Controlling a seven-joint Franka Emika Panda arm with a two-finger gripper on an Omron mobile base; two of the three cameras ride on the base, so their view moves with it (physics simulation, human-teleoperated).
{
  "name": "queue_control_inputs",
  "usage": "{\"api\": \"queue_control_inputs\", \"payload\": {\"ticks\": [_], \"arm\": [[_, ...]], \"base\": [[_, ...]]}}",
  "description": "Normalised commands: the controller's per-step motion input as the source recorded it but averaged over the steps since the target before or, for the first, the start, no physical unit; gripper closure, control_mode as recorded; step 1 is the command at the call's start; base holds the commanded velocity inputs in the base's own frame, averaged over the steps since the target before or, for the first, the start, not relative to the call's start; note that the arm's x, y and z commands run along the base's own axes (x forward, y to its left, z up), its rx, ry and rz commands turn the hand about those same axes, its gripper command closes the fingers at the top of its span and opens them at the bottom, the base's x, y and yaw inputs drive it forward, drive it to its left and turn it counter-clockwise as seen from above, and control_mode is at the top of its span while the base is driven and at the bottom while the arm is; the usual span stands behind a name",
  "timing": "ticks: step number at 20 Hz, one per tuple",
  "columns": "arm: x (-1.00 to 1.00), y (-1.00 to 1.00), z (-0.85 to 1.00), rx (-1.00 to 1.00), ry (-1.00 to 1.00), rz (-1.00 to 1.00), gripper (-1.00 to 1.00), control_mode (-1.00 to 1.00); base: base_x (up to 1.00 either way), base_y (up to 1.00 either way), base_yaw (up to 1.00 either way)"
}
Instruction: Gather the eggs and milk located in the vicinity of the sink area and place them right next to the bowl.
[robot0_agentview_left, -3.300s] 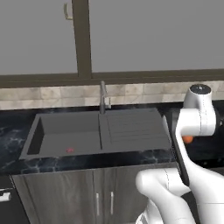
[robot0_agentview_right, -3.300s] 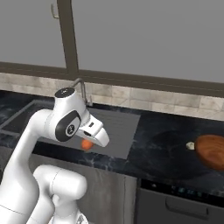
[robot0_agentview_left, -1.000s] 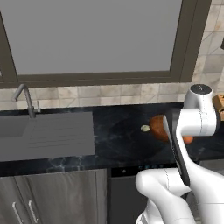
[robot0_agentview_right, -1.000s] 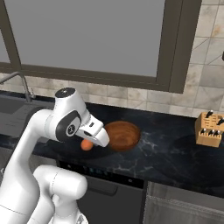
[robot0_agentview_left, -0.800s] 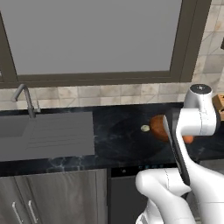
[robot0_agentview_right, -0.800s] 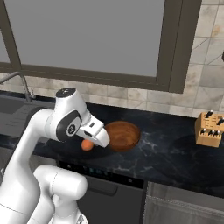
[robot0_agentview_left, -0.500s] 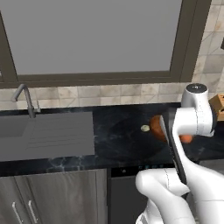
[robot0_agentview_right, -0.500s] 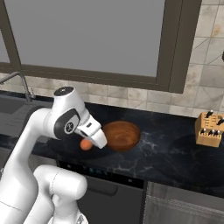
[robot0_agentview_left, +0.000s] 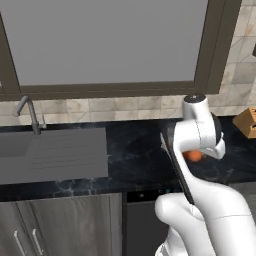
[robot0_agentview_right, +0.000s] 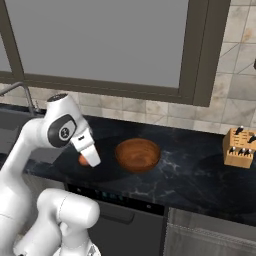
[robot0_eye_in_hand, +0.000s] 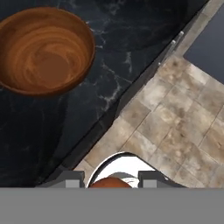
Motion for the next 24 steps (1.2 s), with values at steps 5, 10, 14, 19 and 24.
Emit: {"api": "queue_control_inputs", "payload": {"ticks": [5,10,14,19,24], "arm": [[0.42,0.28,-0.15,-0.02,-0.03,-0.29,1.00,-1.00],[0.53,0.16,-0.41,-0.02,-0.06,-0.22,1.00,-1.00],[0.46,0.07,-0.56,-0.04,-0.07,-0.13,1.00,-1.00],[0.53,0.00,-0.41,-0.02,-0.04,-0.03,1.00,-1.00],[0.55,0.00,-0.28,0.00,-0.02,-0.01,1.00,-1.00]], "base": [[0.00,0.00,0.00],[0.00,0.00,0.00],[0.00,0.00,0.00],[0.00,0.00,0.00],[0.00,0.00,0.00]]}}
